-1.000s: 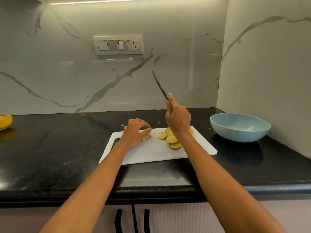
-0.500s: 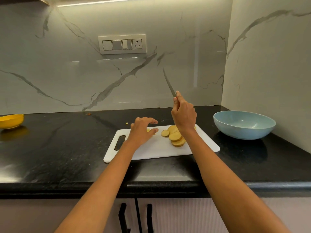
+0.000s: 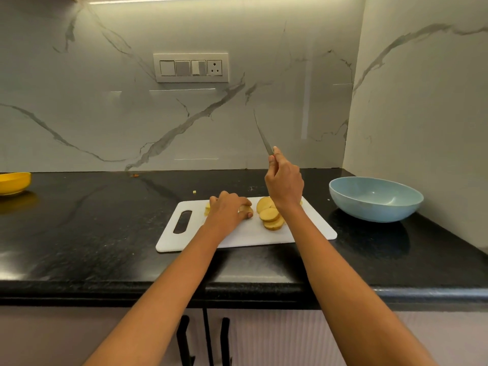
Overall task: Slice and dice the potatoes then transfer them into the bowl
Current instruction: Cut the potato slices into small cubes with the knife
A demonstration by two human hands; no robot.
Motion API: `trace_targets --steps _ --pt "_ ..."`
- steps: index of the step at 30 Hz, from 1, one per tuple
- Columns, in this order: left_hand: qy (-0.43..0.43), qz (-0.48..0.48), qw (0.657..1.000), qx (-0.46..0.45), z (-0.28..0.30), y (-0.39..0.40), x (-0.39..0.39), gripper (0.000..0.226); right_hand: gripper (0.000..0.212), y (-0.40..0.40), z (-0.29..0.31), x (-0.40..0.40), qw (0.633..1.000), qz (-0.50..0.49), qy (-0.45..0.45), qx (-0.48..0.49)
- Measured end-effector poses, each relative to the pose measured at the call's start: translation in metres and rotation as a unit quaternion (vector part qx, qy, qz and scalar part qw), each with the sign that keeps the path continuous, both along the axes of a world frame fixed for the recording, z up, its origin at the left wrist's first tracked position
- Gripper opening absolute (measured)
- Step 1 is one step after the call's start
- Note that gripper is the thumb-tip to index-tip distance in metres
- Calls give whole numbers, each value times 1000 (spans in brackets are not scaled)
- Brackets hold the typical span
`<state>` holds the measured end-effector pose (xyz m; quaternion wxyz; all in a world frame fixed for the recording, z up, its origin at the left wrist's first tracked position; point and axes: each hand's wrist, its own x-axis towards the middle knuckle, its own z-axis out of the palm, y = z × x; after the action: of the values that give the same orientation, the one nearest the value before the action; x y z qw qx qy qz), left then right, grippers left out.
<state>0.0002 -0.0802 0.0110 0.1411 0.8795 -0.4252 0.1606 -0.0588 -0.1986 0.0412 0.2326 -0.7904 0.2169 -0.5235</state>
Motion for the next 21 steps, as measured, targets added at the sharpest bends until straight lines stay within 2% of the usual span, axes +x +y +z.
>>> trace_targets --steps 3,8,14,19,21 --pt "7 20 1000 18 0 9 -5 35 41 4 -2 -4 1000 6 10 -4" --pt "6 4 1000 -21 -6 25 -20 33 41 11 -5 -12 1000 6 26 -16" --pt "136 -68 975 -164 -7 27 -27 16 42 17 -8 -19 999 1 42 -9" --pt "196 -45 947 -251 -2 3 -20 11 42 14 -8 -20 999 -4 42 6" --pt "209 -23 943 -256 -2 -7 -14 11 41 14 -6 -20 999 -1 37 10"
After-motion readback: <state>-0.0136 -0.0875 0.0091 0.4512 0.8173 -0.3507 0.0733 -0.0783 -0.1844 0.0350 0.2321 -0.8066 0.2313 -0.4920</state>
